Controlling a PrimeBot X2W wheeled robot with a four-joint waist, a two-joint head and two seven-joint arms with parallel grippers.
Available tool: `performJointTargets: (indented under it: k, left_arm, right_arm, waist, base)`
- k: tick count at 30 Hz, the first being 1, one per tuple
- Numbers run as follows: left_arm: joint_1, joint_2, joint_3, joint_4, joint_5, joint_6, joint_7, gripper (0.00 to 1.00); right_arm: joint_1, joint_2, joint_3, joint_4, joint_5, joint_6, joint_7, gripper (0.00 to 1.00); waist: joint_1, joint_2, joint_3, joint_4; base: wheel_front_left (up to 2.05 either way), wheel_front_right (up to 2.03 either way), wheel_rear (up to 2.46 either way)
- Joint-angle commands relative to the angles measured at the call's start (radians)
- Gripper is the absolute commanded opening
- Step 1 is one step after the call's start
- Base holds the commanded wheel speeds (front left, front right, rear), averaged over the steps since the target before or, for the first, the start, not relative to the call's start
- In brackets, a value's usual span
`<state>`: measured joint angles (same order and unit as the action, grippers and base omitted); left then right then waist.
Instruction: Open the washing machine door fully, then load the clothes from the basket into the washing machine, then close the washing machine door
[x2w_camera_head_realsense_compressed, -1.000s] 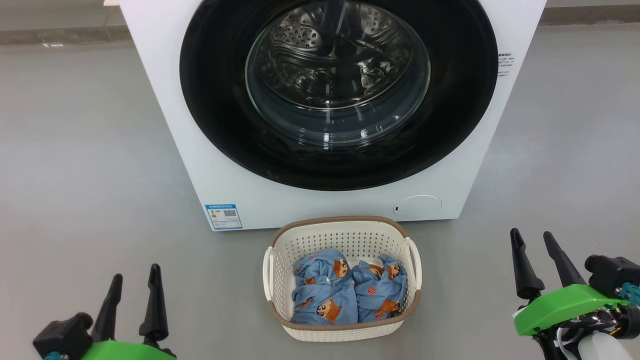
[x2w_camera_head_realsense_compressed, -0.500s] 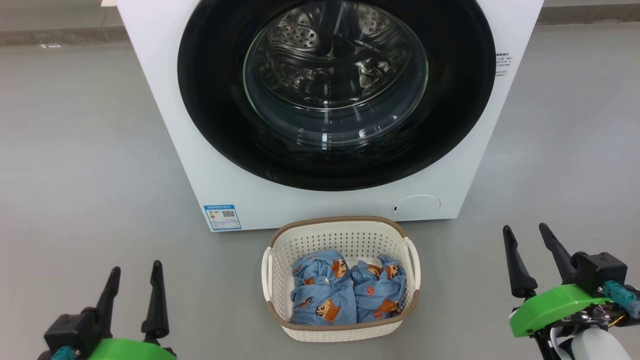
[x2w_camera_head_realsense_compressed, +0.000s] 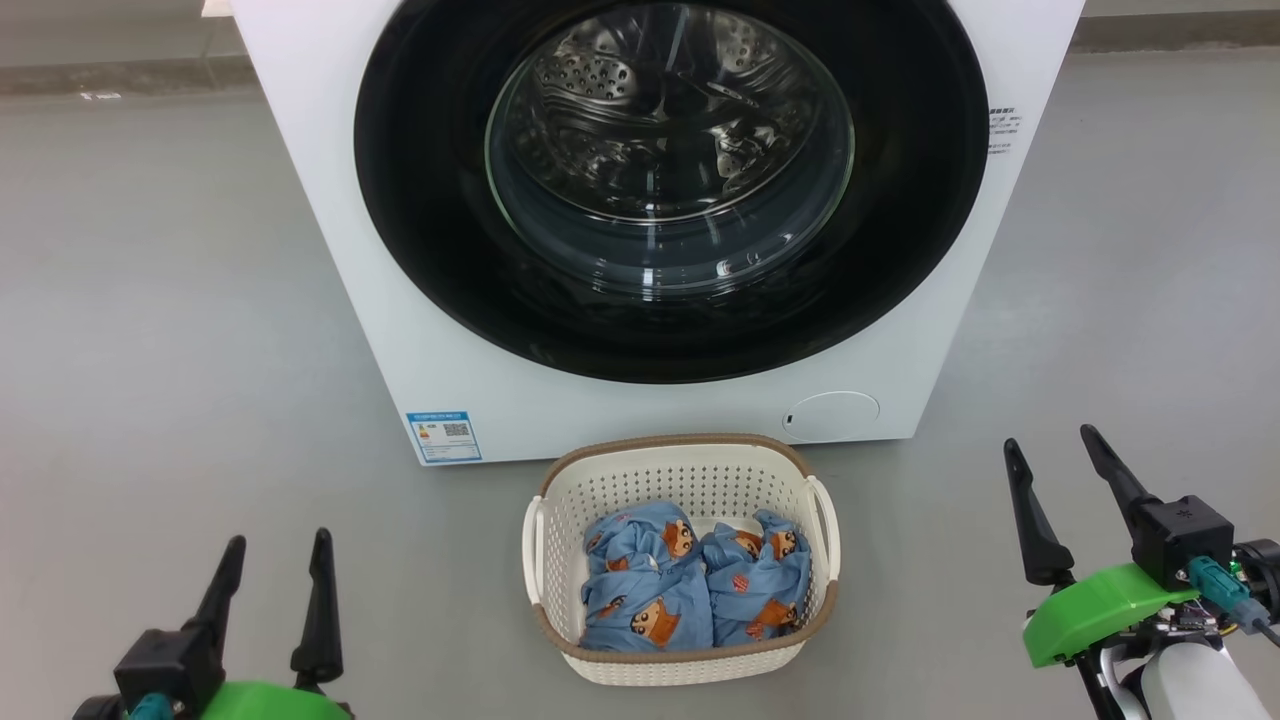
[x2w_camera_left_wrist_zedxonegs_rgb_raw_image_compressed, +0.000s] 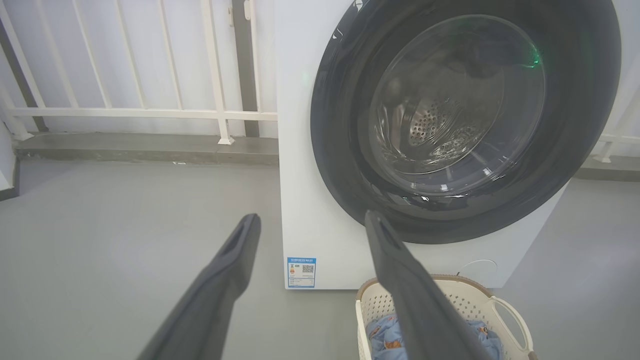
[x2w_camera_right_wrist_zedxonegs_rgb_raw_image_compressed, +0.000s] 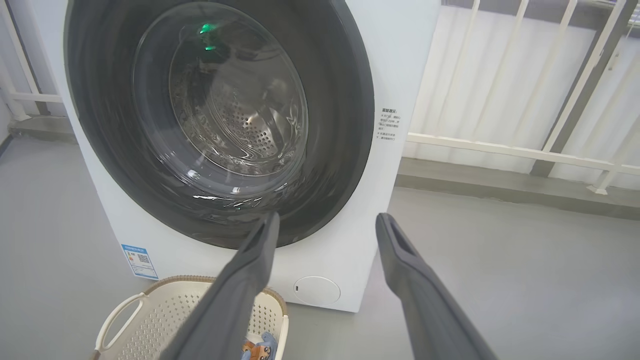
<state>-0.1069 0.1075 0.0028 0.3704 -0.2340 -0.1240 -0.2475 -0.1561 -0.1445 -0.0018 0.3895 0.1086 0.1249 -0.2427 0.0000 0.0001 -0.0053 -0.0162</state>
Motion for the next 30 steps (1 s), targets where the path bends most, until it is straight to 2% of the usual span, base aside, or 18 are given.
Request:
performJointTargets:
  k: [1, 17, 30]
  left_arm:
    - [-0.061, 0.02, 0.031, -0.008, 0.019, -0.004, -0.014, 1.0]
    - [-0.078, 0.03, 0.036, 0.029, -0.026, 0.003, -0.014, 1.0]
    - [-0.091, 0.058, 0.005, 0.041, 0.024, 0.051, -0.006, 1.0]
  right_arm:
    - [-0.036, -0.017, 0.016, -0.022, -0.031, 0.006, -0.019, 1.0]
    - [0.014, 0.032, -0.06, -0.041, 0.0, 0.006, -0.019, 1.0]
    - [0.008, 0.043, -0.065, -0.05, -0.001, 0.006, -0.019, 1.0]
  waist:
    - [0.0, -0.0001, 0.0, 0.0]
    - [0.0, -0.0001, 0.005, -0.008]
    - [0.0, -0.0001, 0.023, -0.012]
  base:
    - [0.0, 0.0, 0.0]
    - [0.0, 0.0, 0.0]
    - [0.2, 0.2, -0.41]
